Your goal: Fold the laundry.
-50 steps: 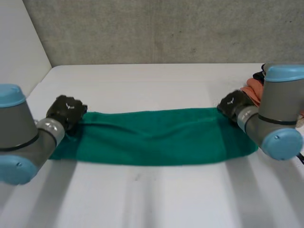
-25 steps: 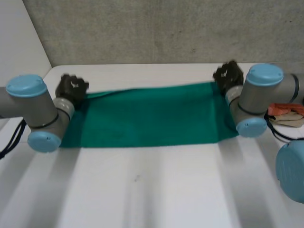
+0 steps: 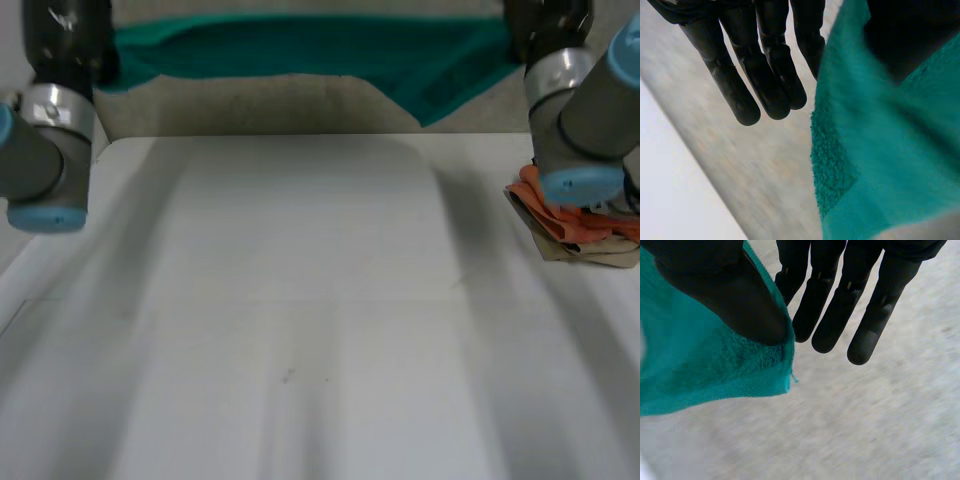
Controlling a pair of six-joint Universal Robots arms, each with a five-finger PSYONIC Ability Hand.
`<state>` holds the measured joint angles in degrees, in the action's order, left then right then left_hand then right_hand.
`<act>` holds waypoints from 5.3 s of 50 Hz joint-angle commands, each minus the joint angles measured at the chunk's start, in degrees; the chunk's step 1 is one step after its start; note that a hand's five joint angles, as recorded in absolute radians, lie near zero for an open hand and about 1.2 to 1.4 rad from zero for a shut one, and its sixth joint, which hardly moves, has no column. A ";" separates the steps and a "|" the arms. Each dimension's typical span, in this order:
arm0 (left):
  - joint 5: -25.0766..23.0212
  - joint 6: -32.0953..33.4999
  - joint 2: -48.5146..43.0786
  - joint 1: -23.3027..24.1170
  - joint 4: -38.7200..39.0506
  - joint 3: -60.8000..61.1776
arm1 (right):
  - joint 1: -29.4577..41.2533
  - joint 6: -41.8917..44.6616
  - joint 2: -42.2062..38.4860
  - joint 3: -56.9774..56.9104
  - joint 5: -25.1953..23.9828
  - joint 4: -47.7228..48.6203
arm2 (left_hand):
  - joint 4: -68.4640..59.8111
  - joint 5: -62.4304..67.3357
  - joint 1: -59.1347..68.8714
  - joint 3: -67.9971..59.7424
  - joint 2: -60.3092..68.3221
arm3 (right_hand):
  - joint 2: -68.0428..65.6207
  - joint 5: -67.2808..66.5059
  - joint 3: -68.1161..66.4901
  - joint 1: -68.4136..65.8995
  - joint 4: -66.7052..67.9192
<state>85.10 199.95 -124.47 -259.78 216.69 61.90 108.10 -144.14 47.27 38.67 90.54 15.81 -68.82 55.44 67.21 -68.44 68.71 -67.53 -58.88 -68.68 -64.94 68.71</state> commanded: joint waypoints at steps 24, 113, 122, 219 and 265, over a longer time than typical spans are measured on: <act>-5.56 28.29 22.60 -6.17 -37.37 52.71 | -9.04 31.19 19.43 49.65 -6.78 -43.13 | -11.18 14.56 12.79 -11.56 11.29 | -12.47 -11.12 -11.32 -15.06 11.29; -0.64 18.28 -3.23 -2.40 -14.63 23.44 | -6.23 -0.79 7.93 42.63 -12.85 -15.28 | 58.82 -55.44 -57.21 58.44 -58.71 | 49.21 50.56 50.36 46.61 -50.38; -0.46 18.45 -7.18 -2.48 -14.28 20.29 | -5.97 -0.79 7.84 43.42 -12.76 -15.10 | 58.82 -55.44 -57.21 58.44 -58.71 | 49.21 50.56 50.36 46.62 -50.38; 2.97 6.94 22.26 3.75 -8.13 41.63 | 27.42 24.00 -4.63 32.01 -27.26 11.01 | 58.82 -55.44 -57.21 58.44 -58.71 | -12.47 -11.12 -11.32 -15.06 11.29; 5.78 6.50 19.27 17.47 -7.86 36.80 | 22.14 -2.99 12.33 44.39 -15.11 5.37 | 58.82 -55.44 -57.21 58.44 -58.71 | -12.47 -11.12 -11.32 -15.06 11.29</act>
<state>89.23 206.96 -107.41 -241.33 209.32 98.11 117.31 -148.98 61.23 85.10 82.10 17.55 -11.58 2.63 10.84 -12.06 11.80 -67.55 -57.66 -68.09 -61.65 68.61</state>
